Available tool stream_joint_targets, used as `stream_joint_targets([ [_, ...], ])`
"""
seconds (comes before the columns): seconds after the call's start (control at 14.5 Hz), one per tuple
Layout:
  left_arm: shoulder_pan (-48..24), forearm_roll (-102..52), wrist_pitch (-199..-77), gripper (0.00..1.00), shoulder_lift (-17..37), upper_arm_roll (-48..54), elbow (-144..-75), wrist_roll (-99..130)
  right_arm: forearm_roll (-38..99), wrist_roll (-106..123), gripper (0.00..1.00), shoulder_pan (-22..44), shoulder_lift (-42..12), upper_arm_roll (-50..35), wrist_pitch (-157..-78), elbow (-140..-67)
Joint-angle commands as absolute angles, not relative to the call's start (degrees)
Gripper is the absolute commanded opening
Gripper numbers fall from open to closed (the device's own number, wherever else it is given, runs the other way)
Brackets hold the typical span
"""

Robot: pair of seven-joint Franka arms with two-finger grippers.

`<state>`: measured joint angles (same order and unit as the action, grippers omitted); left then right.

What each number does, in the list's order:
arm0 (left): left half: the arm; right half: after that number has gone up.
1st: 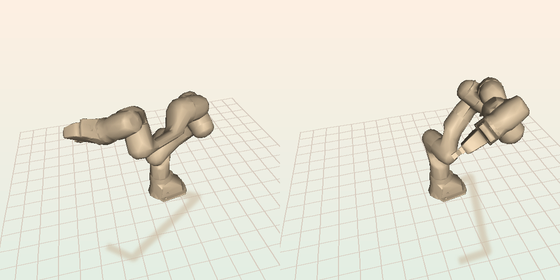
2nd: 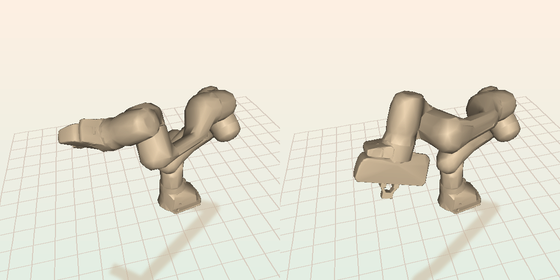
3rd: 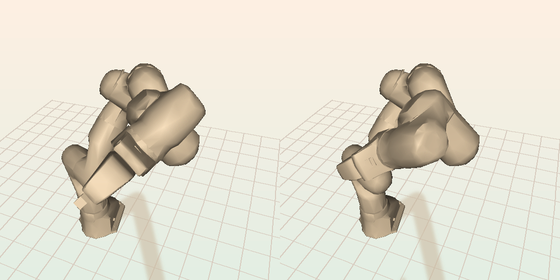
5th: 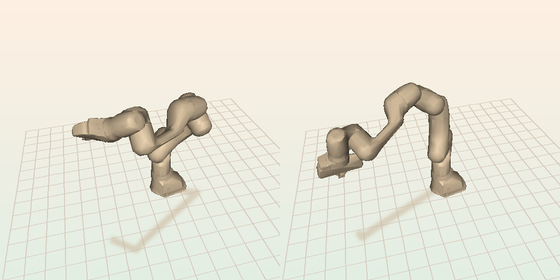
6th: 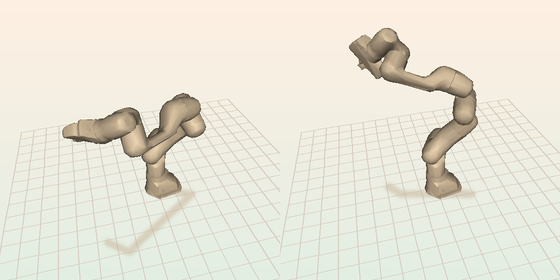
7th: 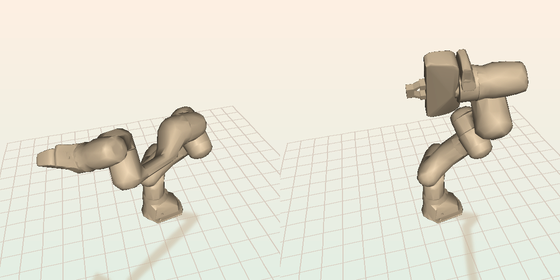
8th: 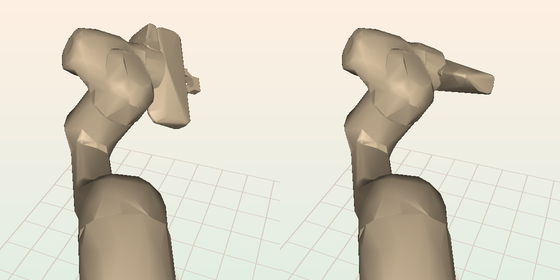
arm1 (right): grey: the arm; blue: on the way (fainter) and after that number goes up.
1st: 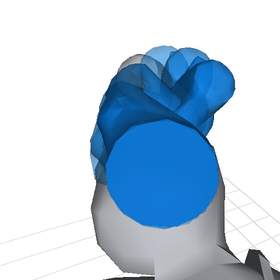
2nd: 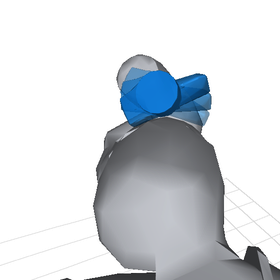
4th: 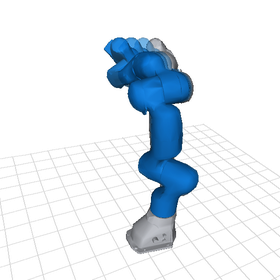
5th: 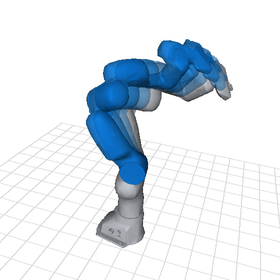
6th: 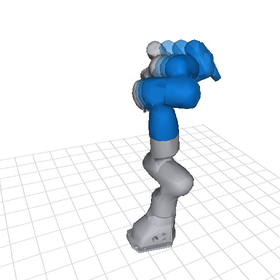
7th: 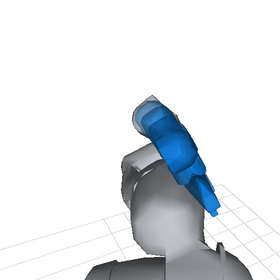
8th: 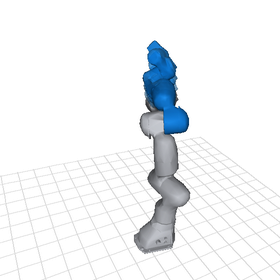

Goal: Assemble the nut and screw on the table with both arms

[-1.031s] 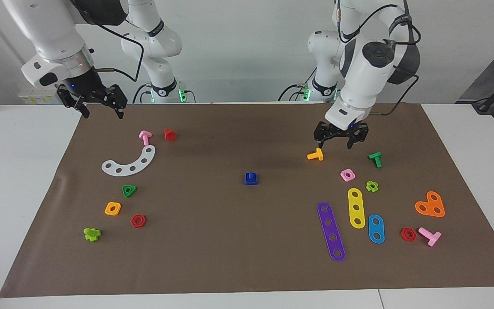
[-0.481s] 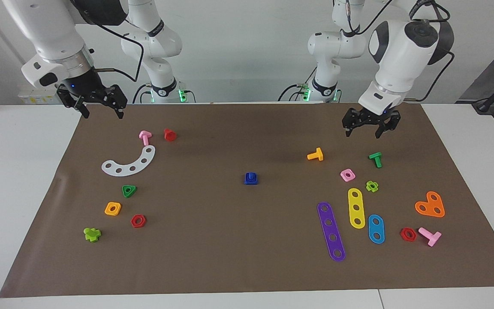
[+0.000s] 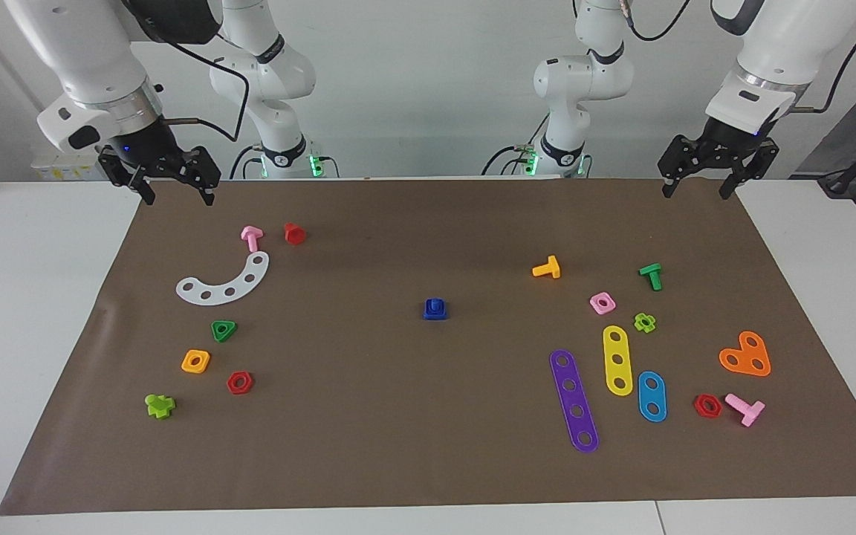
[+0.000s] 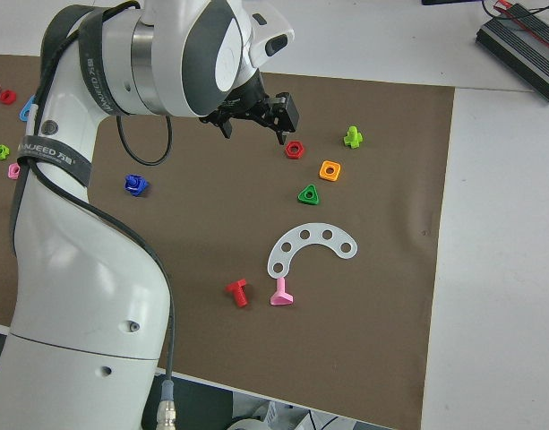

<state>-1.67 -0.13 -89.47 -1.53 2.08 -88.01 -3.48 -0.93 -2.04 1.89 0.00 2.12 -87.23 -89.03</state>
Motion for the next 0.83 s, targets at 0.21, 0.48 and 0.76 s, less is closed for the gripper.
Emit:
stream_joint_targets([
  [0.21, -0.8, 0.4, -86.4, 1.0, -0.6, 2.5, -86.7, -4.5, -0.6, -0.5, 1.0, 1.7, 0.4, 2.1, -86.6, -89.5],
  [0.48, -0.8, 0.5, -86.4, 1.0, -2.0, 2.5, -89.5, -4.7, -0.6, -0.5, 1.0, 1.7, 0.4, 2.1, -86.6, -89.5],
  [0.76, -0.8, 0.5, -86.7, 1.0, -2.6, 2.5, -90.4, -4.7, -0.6, -0.5, 1.0, 1.7, 0.4, 2.1, -86.6, -89.5],
])
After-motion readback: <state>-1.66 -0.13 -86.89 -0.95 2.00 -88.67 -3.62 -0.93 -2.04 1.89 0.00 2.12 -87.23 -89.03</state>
